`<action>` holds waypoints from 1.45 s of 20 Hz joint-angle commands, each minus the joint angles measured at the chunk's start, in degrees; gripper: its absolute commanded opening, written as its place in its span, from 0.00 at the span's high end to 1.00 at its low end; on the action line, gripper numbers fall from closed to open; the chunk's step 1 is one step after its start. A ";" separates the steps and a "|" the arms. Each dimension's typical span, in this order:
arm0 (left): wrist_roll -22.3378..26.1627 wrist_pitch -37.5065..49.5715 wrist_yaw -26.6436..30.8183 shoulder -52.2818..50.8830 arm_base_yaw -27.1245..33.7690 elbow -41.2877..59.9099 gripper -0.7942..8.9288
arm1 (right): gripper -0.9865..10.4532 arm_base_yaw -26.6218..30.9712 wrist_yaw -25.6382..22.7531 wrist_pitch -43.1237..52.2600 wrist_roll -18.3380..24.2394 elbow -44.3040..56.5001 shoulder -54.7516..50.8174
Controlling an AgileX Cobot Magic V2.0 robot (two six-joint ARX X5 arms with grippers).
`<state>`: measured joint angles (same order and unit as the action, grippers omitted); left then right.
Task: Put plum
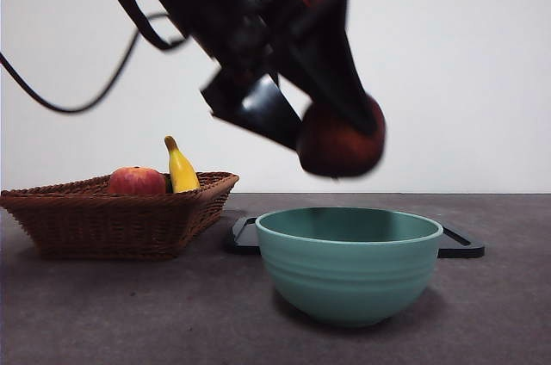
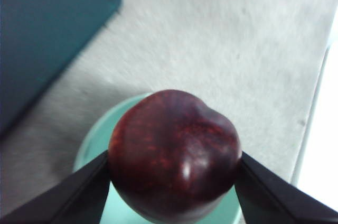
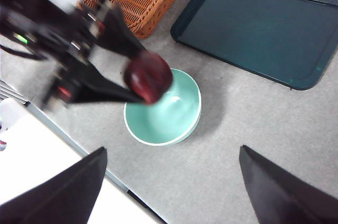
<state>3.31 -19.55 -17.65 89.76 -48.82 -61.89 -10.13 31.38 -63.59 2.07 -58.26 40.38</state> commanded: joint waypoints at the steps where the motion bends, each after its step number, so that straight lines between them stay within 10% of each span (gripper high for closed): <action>1: 1.31 1.66 0.70 3.80 -1.62 -1.18 0.64 | 0.56 -0.24 0.13 0.46 -0.55 -1.09 0.35; 29: 3.04 0.70 4.57 9.22 -4.02 -2.47 0.52 | 0.56 -0.24 0.13 0.46 -0.52 -1.09 0.35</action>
<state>7.11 -19.16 -13.21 98.72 -52.10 -62.98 -10.13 31.38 -63.59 2.07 -58.26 40.38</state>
